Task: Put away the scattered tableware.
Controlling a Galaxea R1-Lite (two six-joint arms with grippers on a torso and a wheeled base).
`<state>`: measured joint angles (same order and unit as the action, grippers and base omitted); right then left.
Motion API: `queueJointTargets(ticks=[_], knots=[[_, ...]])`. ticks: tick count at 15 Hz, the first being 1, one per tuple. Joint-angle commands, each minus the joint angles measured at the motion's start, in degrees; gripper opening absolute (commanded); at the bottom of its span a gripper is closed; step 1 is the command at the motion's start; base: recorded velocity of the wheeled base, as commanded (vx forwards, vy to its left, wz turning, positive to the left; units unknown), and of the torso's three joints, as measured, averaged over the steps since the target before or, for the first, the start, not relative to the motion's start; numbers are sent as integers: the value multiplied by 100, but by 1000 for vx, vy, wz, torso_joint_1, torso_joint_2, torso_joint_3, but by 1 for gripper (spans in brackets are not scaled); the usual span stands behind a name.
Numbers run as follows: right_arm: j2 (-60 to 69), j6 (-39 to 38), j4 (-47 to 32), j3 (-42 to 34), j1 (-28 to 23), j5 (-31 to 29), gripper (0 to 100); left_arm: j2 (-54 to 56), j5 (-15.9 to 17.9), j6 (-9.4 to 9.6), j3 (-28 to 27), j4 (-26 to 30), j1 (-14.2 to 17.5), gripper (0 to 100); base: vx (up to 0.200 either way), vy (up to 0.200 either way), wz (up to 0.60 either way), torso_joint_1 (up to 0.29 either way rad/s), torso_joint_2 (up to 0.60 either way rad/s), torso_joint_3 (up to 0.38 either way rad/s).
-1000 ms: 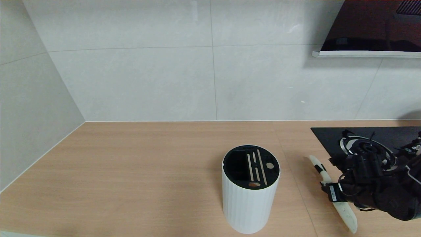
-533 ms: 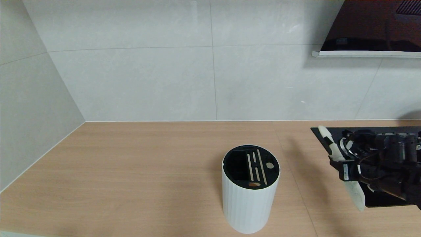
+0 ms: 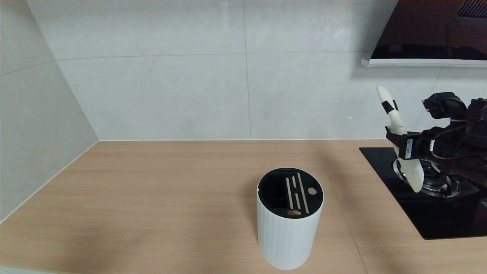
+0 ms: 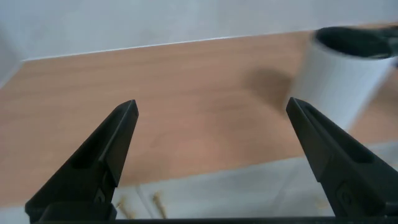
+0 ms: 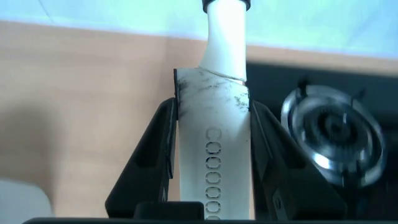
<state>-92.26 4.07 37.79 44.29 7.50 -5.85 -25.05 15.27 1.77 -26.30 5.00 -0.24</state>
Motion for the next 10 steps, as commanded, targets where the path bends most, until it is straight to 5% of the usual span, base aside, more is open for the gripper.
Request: queueJointTargets(ticks=[1,4,6,7,8,10], knots=[[41,6,-9,115,164,-4,0,-2970,547,-63,-2055,-192,-485,100,0,0,0,0,0,0],[156,6,18,71,366,-13,0,-4051,371,-344,-2451,-728,-890,100,0,0,0,0,0,0],[384,-3,-44,-26,613,-13,0,-4614,274,-370,-1985,-1326,-1065,100,0,0,0,0,0,0],[481,-56,-158,27,920,-4,0,-4772,265,-537,-1932,-1748,-1268,100,0,0,0,0,0,0],[604,-205,-536,27,1193,-4,0,-4878,265,-1056,-1923,-2126,-1637,100,0,0,0,0,0,0],[859,-416,-1037,80,1738,-4,0,-5001,292,-2418,-1958,-2759,-2454,100,0,0,0,0,0,0]])
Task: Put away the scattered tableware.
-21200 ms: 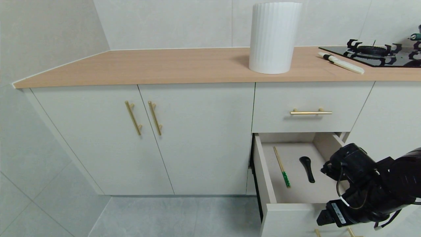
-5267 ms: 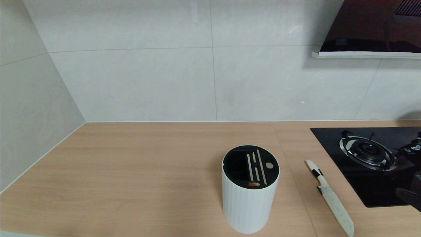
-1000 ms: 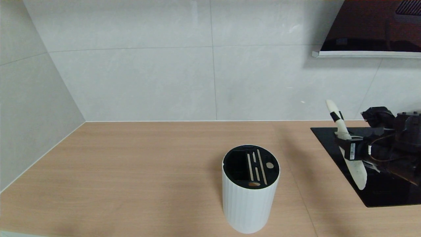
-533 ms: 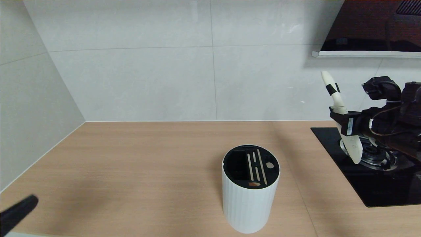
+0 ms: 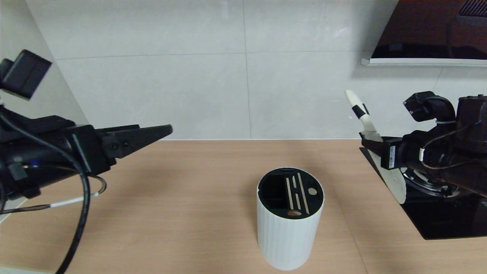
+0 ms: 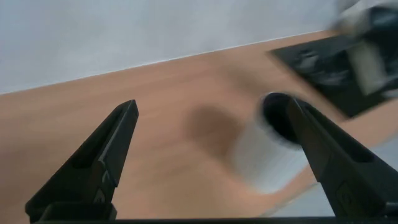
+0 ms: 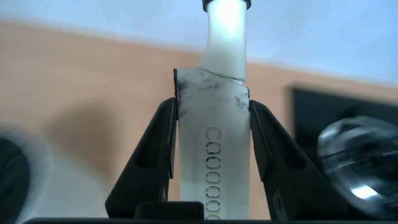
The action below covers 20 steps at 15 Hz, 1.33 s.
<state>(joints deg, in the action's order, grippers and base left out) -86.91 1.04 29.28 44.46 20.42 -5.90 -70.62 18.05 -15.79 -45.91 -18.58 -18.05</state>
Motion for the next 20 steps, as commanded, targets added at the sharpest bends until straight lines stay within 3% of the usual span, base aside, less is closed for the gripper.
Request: queueJointTargets(ticks=[1,2,5,7,8,11,13,16,20], knots=[[367,-165,-221,63,586,1,0,-497,23,-944,-6,-559,-823,100,0,0,0,0,0,0],[438,-367,-248,54,982,1,0,-760,49,-1383,12,-1078,-1165,100,0,0,0,0,0,0],[394,-499,-256,54,1272,19,0,-998,67,-1418,117,-1420,-1411,100,0,0,0,0,0,0],[165,-499,-432,687,1482,28,0,-1314,348,-1418,-489,-1500,-1411,100,0,0,0,0,0,0],[121,-499,-634,845,1667,-16,0,-1375,313,-1392,-515,-1517,-1429,100,0,0,0,0,0,0],[51,-710,-678,537,2010,-8,0,-1780,313,-1418,-454,-1693,-1482,100,0,0,0,0,0,0],[-10,-816,-643,590,2203,-34,0,-2219,40,-1436,-480,-2238,-1684,100,0,0,0,0,0,0],[51,-816,-643,564,2572,-394,0,-2747,-803,-1436,-498,-3020,-2097,100,0,0,0,0,0,0],[51,-851,-643,581,2862,-596,0,-2861,-874,-1454,-454,-3178,-2352,100,0,0,0,0,0,0]])
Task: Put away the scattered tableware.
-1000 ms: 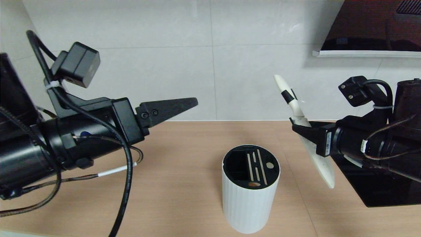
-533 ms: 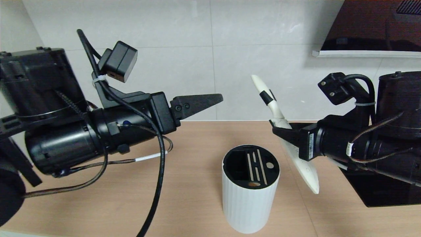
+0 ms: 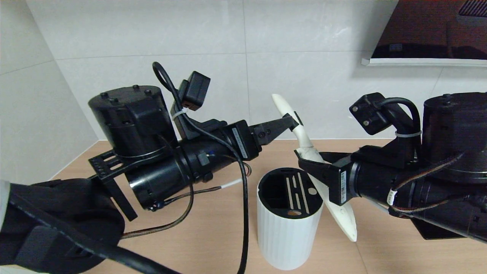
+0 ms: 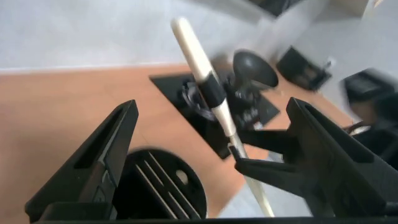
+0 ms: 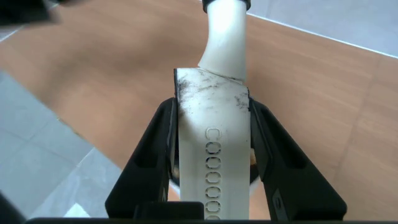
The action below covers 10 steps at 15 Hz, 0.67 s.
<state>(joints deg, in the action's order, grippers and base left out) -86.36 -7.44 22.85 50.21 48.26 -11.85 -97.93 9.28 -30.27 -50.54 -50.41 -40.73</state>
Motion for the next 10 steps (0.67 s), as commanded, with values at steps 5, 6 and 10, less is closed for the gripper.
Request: queueJointTargets(ticks=[5,6,10], knots=[[5,-83,1,-47,386,-10,0,-385,-84,-23,53,-637,-120,100,0,0,0,0,0,0],[5,-74,1,-91,412,-2,0,-376,-93,-23,53,-646,-128,100,0,0,0,0,0,0],[5,-83,1,-108,456,-2,0,-394,-84,-23,53,-646,-137,100,0,0,0,0,0,0]])
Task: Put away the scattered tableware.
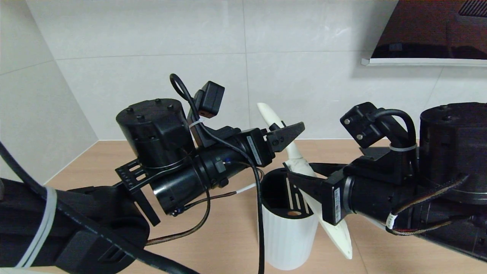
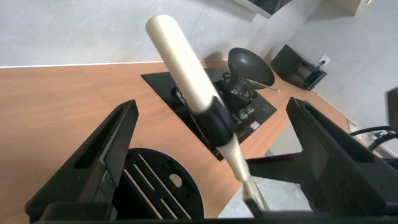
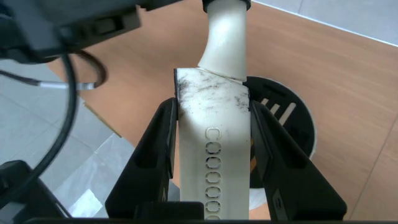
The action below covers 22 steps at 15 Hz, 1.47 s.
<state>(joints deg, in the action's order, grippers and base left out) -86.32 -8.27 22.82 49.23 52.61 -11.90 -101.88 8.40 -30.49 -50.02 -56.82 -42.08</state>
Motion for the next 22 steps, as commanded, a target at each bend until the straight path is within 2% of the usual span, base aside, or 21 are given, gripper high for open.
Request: queueJointTargets(ticks=[1,8,9,18,22], knots=[[1,0,3,-36,56,3,0,1,4,-1,1,-4,-11,100,0,0,0,0,0,0],[10,0,12,-89,82,12,0,10,4,-10,54,-13,-160,100,0,0,0,0,0,0],[10,0,12,-89,82,12,0,1,4,-10,54,-4,-160,0,0,0,0,0,0,0],[63,9,12,-106,82,-6,0,-78,13,8,80,-22,-160,0,0,0,0,0,0,0],[63,18,3,-115,74,-41,0,-25,4,8,80,-374,-178,0,0,0,0,0,0,0]])
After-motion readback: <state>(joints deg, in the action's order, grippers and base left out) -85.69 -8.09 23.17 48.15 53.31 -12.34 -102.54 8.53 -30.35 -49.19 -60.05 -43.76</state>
